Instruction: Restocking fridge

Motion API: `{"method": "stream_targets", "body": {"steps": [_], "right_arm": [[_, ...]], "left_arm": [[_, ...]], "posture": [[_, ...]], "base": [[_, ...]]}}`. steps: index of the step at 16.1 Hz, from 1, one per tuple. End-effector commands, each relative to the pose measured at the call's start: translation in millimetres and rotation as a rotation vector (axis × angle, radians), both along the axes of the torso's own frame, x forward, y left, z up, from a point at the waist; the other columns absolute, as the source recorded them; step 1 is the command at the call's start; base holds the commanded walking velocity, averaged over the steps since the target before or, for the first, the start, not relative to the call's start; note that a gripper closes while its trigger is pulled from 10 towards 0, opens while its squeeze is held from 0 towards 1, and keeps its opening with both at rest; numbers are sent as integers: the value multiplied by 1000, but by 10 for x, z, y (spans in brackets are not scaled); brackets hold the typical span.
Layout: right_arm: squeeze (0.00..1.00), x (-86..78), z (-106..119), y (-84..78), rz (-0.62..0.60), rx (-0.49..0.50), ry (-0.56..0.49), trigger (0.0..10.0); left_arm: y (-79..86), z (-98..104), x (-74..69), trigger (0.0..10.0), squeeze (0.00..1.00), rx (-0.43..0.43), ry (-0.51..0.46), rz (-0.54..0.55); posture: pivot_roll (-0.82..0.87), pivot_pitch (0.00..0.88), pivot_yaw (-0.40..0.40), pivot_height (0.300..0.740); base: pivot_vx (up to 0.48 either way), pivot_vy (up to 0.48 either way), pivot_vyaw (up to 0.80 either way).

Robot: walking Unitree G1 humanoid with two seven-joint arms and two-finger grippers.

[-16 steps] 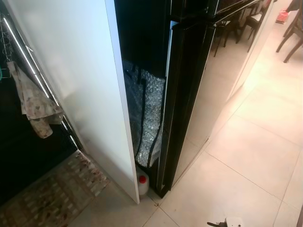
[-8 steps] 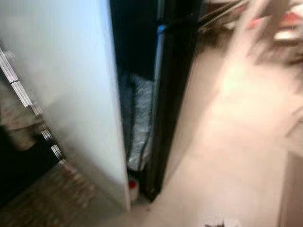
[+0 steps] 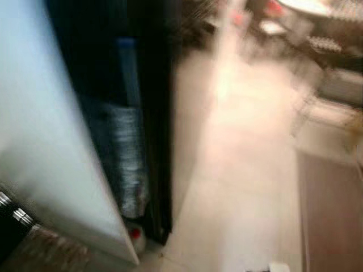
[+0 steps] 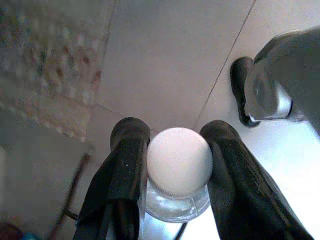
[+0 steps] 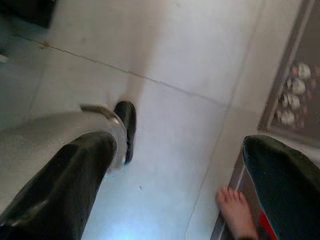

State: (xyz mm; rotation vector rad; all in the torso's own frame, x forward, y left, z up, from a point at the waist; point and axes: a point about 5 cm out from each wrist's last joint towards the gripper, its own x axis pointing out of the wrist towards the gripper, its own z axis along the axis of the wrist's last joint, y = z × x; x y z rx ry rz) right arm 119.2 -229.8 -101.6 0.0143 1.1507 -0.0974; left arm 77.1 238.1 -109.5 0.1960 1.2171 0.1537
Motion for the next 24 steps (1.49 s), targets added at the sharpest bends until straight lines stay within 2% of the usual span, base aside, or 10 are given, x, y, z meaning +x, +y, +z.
{"method": "stream_targets", "body": {"steps": [1, 7, 13, 24], "right_arm": [[0, 21, 6, -1, 2, 0, -3, 10000], [0, 10, 2, 5, -20, 7, -6, 10000], [0, 46, 13, 12, -54, 22, -38, 10000], [0, 86, 30, -4, -105, 12, -65, 10000]], "left_arm": [[-15, -4, -5, 10000, 0, -6, -1, 4], [-18, -6, -12, 10000, 0, -14, -1, 4], [0, 3, 7, 10000, 0, -26, -19, 32], [9, 8, 30, 10000, 0, -42, -21, 58]], "posture": [[-10, 0, 13, 740], [-20, 0, 17, 740], [-7, 0, 15, 740], [-14, 0, 7, 740]], "base": [[0, 0, -619], [0, 0, -583], [0, 0, 0], [0, 356, 0]]}}
